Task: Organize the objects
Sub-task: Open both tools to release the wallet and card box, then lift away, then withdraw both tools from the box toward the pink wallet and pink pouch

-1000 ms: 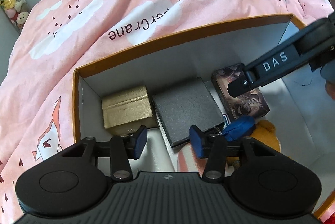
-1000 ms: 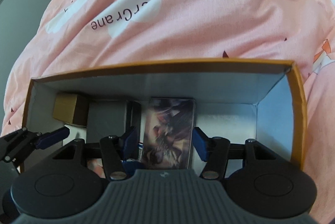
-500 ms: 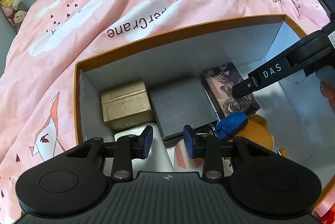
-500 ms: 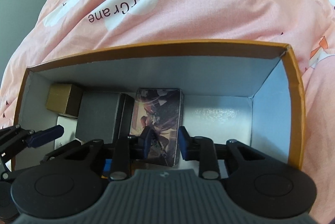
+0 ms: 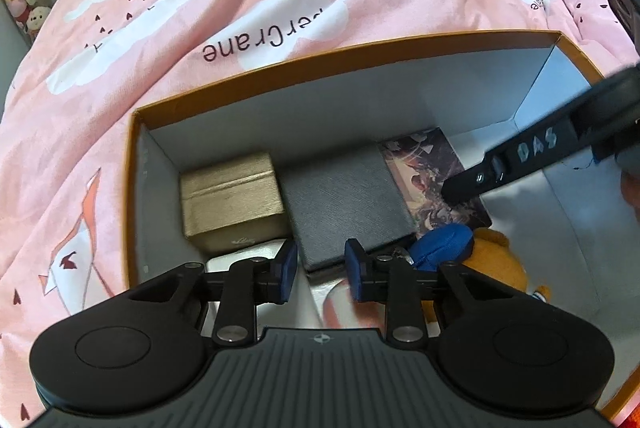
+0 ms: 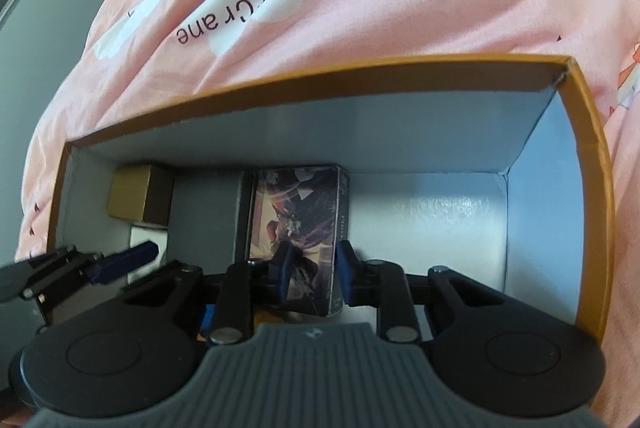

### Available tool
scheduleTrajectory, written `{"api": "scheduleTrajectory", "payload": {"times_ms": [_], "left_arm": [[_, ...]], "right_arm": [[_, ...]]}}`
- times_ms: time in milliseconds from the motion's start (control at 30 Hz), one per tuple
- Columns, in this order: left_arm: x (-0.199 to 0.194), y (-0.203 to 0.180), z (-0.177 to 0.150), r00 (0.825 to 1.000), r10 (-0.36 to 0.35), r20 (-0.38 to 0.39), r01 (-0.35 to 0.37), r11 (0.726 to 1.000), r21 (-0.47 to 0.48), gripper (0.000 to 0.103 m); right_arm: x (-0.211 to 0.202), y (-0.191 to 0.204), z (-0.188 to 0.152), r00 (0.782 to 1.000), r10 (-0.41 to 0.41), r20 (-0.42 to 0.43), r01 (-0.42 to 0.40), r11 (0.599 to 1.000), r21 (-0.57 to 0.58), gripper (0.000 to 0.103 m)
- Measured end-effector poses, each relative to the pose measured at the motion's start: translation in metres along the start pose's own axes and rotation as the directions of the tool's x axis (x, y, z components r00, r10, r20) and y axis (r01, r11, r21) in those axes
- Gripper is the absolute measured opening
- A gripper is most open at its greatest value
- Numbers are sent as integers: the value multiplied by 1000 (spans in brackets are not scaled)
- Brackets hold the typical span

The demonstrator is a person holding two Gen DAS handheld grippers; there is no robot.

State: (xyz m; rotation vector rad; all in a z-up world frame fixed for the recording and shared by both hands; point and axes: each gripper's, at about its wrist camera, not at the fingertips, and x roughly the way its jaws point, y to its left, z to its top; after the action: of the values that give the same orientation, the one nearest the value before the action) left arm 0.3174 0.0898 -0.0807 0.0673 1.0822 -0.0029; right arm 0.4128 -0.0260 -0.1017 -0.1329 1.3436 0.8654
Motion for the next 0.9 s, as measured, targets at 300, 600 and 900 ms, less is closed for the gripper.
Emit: {"api": "scheduleTrajectory", "payload": {"times_ms": [300,600,900], "left_arm": [[-4,-1,-5,1000,17,10,-16,999,-50,33],[-69,-18,-23,986,5,167,7,997,-72,37],[-132,-53,-66,956,-34,290,78,987,-140,45]], "right_arm": [[-2,12,-6,999,-34,21,35,996,-76,32],[-56,34,-42,985,-60,160,100,962,-254,39],[-119,45,-103,953,-11,304,122,929,-350,43]]}}
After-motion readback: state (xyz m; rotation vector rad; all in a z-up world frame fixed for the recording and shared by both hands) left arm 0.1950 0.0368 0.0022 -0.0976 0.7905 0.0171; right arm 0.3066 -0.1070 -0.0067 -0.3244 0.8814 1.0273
